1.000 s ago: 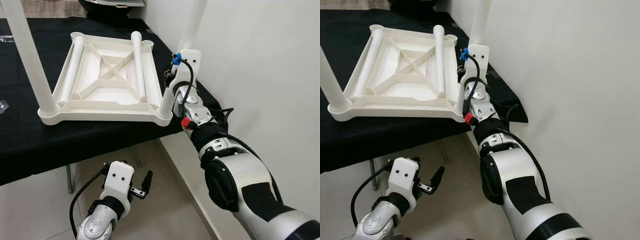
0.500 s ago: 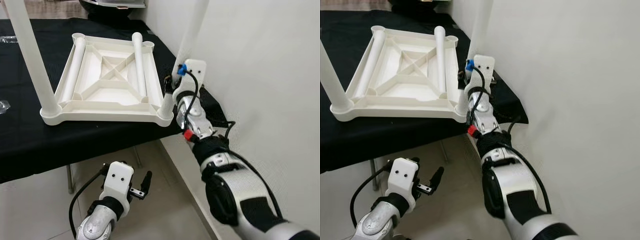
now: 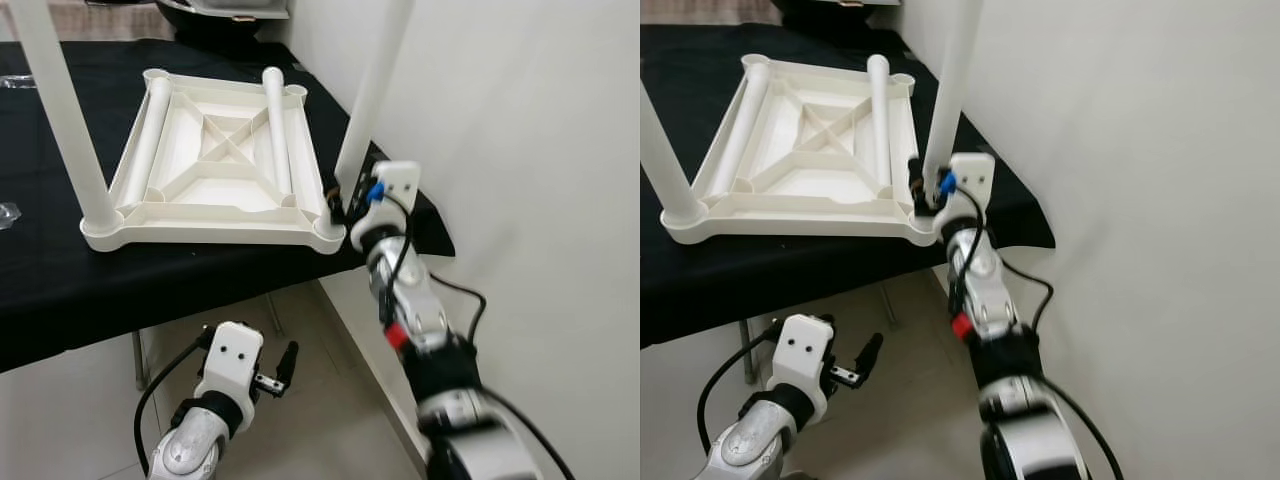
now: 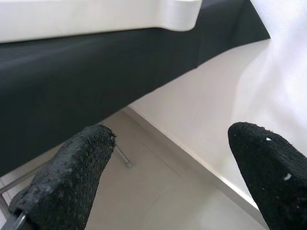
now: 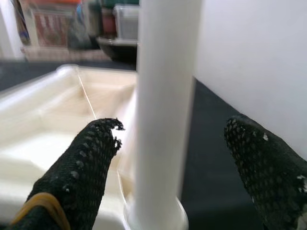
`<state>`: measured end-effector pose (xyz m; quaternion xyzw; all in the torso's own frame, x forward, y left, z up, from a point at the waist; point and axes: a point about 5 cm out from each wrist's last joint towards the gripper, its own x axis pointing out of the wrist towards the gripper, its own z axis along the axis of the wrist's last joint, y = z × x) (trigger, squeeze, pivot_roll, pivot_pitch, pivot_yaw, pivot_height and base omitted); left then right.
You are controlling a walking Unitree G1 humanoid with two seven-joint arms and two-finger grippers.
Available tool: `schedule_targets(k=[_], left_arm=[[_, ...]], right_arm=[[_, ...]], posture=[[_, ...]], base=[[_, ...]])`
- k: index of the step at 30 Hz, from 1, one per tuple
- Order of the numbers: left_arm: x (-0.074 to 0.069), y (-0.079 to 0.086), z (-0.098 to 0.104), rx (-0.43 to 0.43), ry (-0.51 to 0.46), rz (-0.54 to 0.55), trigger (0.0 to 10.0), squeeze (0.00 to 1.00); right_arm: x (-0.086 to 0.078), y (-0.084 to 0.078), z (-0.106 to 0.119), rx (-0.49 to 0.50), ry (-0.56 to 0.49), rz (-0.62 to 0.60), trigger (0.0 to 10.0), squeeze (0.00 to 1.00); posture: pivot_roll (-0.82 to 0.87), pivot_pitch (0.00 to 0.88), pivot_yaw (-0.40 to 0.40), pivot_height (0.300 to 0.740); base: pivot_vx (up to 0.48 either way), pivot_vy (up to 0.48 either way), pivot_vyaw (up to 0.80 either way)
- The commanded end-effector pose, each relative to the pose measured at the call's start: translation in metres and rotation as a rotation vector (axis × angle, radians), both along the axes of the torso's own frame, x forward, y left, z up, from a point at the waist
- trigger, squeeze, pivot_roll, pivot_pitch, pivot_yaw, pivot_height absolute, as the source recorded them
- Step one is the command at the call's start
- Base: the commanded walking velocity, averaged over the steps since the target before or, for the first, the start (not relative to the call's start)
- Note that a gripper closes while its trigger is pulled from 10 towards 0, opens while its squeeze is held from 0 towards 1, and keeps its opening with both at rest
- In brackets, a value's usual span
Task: Building children table
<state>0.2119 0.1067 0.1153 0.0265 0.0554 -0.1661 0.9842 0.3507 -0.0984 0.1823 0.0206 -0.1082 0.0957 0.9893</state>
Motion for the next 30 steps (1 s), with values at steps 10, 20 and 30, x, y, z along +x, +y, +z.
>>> schedule_targets(k=[10,20,30], left_arm=[[0.004,0.002,-0.005,0.015,-0.015,0.03,10.0,0.0],[0.005,0.007,-0.01,0.0,0.0,0.059,10.0,0.0],[0.008,0.008,-0.011,-0.003,0.01,0.066,10.0,0.0]], right_arm=[[-0.061,-0.04,-0.057,-0.172,0.157,-0.078,10.0,0.0],[-0.061,-0.028,-0.062,-0.184,0.186,-0.035,10.0,0.0],[-0.071,-0.032,-0.072,-0.188,0.237,-0.032,10.0,0.0]], posture=[[0.1,0.056,-0.161,0.74],[0.11,0.027,-0.16,0.74],[0.11,0.037,-0.153,0.74]], base=[[0.0,0.0,0.0],[0.0,0.0,0.0],[0.0,0.215,0.0]])
